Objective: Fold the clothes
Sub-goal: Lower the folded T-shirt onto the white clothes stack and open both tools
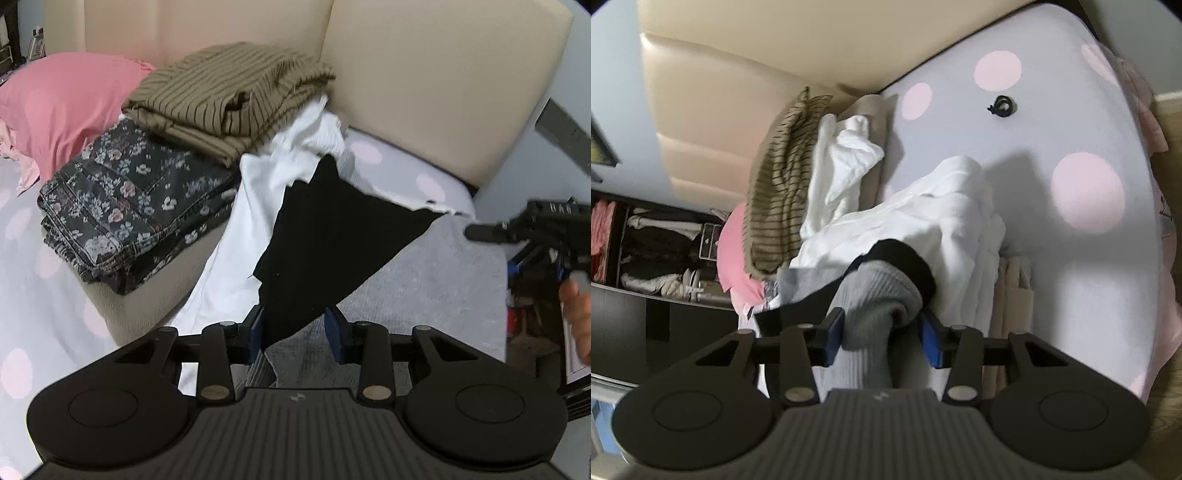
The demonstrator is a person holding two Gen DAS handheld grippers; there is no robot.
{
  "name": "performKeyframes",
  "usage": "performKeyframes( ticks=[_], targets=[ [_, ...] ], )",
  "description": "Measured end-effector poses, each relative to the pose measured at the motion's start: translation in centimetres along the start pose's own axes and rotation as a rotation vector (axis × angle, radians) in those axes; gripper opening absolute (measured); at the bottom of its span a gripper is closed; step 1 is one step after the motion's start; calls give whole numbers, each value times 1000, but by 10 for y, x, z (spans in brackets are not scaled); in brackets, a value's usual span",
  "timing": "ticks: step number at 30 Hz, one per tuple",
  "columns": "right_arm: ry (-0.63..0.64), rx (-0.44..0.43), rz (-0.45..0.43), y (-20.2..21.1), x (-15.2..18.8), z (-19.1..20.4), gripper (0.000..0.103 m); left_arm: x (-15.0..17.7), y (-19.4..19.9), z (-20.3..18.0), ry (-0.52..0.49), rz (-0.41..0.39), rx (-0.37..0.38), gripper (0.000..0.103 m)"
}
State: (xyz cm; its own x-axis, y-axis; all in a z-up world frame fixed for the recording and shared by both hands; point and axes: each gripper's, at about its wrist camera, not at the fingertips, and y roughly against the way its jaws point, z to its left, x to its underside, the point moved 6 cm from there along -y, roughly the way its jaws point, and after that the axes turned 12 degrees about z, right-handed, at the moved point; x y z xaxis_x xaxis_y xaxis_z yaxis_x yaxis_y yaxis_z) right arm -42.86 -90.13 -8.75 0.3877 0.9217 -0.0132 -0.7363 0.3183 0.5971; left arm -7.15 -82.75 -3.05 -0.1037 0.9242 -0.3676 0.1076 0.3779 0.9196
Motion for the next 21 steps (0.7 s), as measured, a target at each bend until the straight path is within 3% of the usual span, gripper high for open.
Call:
performKeyframes(
  ticks=[3, 6, 9, 11, 13, 17, 19, 20, 21],
  targets=[
    [-7, 6, -21, -1, -13, 0, 31, -1, -2, 1, 2, 11, -4, 33],
    [148, 52, -33, 3, -22, 23, 15, -4, -4, 2, 1, 22, -8, 33],
    [492, 142, -82, 9, -14, 61, 13, -6, -6, 1, -4, 28, -12, 33],
    [712, 259, -102, 4, -3, 75, 13, -7, -9, 2, -5, 28, -10, 33],
    [811, 392, -78, -11, 1, 71, 13, -7, -11, 6, 12, 25, 9, 35],
    [743, 460, -31, -28, -8, 40, 14, -8, -5, 14, 16, -23, 40, 37],
    [667, 448, -30, -27, -13, 27, 22, -9, 3, 17, -5, -74, -4, 38],
    [636, 451, -46, -23, -16, 23, 34, -10, 8, 19, -6, -92, -23, 38],
    [613, 449, -60, -18, -18, 21, 35, -10, 12, 22, 0, -104, -35, 38]
  ],
)
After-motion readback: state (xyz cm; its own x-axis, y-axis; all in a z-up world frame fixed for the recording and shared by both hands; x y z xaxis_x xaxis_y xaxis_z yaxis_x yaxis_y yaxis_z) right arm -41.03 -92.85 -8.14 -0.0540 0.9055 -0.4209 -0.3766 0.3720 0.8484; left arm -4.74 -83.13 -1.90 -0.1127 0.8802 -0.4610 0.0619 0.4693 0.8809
